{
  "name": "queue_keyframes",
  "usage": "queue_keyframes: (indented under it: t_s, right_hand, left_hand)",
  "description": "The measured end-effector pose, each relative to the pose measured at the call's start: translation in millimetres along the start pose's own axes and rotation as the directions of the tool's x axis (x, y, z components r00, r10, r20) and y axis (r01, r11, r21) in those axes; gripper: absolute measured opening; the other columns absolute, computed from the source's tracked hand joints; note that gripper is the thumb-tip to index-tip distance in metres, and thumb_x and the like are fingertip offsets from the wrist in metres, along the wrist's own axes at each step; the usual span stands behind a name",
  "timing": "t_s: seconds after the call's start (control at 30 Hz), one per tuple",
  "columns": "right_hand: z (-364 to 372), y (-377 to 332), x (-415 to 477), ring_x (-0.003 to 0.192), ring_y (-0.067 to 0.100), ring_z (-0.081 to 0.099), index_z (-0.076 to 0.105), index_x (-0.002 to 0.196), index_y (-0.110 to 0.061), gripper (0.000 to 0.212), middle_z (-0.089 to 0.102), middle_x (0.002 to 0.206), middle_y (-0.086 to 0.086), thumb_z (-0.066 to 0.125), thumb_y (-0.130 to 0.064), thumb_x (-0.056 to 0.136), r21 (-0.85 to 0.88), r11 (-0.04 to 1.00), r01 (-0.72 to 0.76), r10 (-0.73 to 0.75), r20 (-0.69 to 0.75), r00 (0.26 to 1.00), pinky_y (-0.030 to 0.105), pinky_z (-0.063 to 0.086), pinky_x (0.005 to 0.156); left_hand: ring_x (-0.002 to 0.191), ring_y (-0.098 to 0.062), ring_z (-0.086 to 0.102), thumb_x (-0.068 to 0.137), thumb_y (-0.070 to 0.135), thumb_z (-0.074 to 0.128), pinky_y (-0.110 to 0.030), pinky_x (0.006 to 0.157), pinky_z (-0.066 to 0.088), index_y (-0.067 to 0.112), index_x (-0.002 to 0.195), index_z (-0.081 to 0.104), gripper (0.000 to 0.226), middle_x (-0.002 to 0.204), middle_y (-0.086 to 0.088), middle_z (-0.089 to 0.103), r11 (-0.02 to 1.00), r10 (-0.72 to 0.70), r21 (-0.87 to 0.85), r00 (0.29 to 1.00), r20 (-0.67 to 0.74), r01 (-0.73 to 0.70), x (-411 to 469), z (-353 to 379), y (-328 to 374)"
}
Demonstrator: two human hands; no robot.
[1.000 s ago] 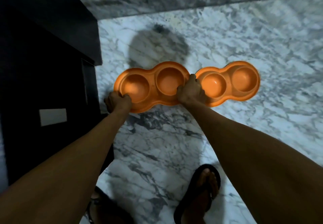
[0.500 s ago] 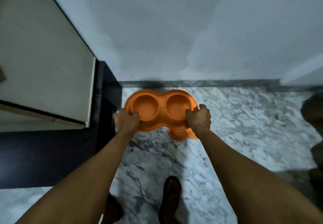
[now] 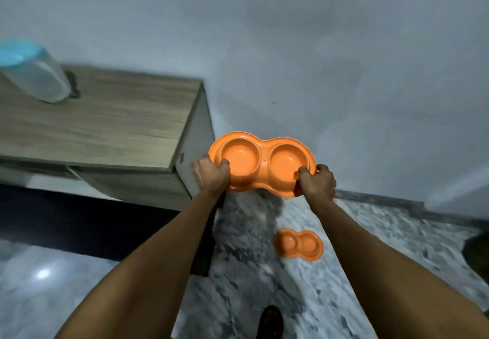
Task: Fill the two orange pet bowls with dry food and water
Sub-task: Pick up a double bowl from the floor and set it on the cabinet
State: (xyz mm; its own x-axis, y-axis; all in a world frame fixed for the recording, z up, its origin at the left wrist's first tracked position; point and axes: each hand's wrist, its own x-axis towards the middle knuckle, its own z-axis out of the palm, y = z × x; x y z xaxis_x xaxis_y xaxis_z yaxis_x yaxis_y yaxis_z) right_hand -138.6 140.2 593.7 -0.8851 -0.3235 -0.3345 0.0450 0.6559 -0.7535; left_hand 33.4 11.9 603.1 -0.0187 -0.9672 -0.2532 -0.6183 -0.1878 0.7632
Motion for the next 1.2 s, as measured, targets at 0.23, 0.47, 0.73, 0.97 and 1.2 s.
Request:
queue_keyframes:
  t_s: [0.23, 0.47, 0.73, 0.97, 1.2]
  right_hand:
    - [64, -78, -95, 0.115, 0.038, 0.057, 0.054, 0.130, -0.011, 0.058, 0.060, 0.127, 0.015, 0.064, -0.038, 0.081, 0.007, 0.991, 0.131, -0.131, 0.029, 0.991, 0.048, 0.047, 0.095]
    - [172, -158, -206, 0.102, 0.037, 0.061, 0.058, 0.121, -0.008, 0.049, 0.064, 0.116, 0.016, 0.065, -0.037, 0.082, 0.041, 0.962, 0.271, -0.274, 0.071, 0.959, 0.050, 0.053, 0.090]
    - [299, -234, -291, 0.112, 0.035, 0.059, 0.056, 0.128, -0.013, 0.056, 0.062, 0.125, 0.012, 0.064, -0.043, 0.082, 0.059, 0.934, 0.351, -0.356, 0.168, 0.919, 0.048, 0.050, 0.096]
    - [416, -284, -324, 0.110, 0.035, 0.060, 0.057, 0.124, -0.012, 0.056, 0.063, 0.122, 0.013, 0.065, -0.045, 0.080, 0.056, 0.926, 0.373, -0.375, 0.238, 0.896, 0.051, 0.050, 0.095]
    - [535, -338, -334, 0.109, 0.033, 0.061, 0.055, 0.126, -0.014, 0.054, 0.062, 0.123, 0.011, 0.067, -0.044, 0.082, 0.043, 0.942, 0.332, -0.329, 0.292, 0.898, 0.050, 0.050, 0.095]
  left_hand:
    - [0.121, -0.039, 0.049, 0.088, 0.027, 0.062, -0.041, 0.098, 0.041, 0.000, 0.124, 0.058, 0.045, 0.131, -0.023, 0.047, 0.997, -0.040, -0.071, 0.994, -0.104, 0.033, 36, -135, -27]
    - [0.122, -0.039, 0.049, 0.086, 0.029, 0.062, -0.041, 0.102, 0.042, 0.002, 0.121, 0.062, 0.043, 0.133, -0.021, 0.048, 0.990, -0.044, -0.139, 0.976, -0.211, 0.014, 98, -297, -82]
    - [0.110, -0.039, 0.058, 0.080, 0.032, 0.065, -0.046, 0.097, 0.049, 0.003, 0.113, 0.067, 0.044, 0.119, -0.022, 0.061, 0.982, -0.098, -0.186, 0.943, -0.318, 0.039, 174, -436, -147]
    - [0.105, -0.038, 0.061, 0.079, 0.033, 0.068, -0.046, 0.093, 0.051, 0.002, 0.109, 0.068, 0.043, 0.116, -0.021, 0.062, 0.985, -0.123, -0.158, 0.915, -0.383, 0.066, 264, -515, -192]
    - [0.103, -0.039, 0.061, 0.079, 0.033, 0.067, -0.042, 0.089, 0.052, -0.001, 0.105, 0.070, 0.043, 0.106, -0.024, 0.067, 0.989, -0.131, -0.107, 0.916, -0.379, 0.097, 370, -572, -225]
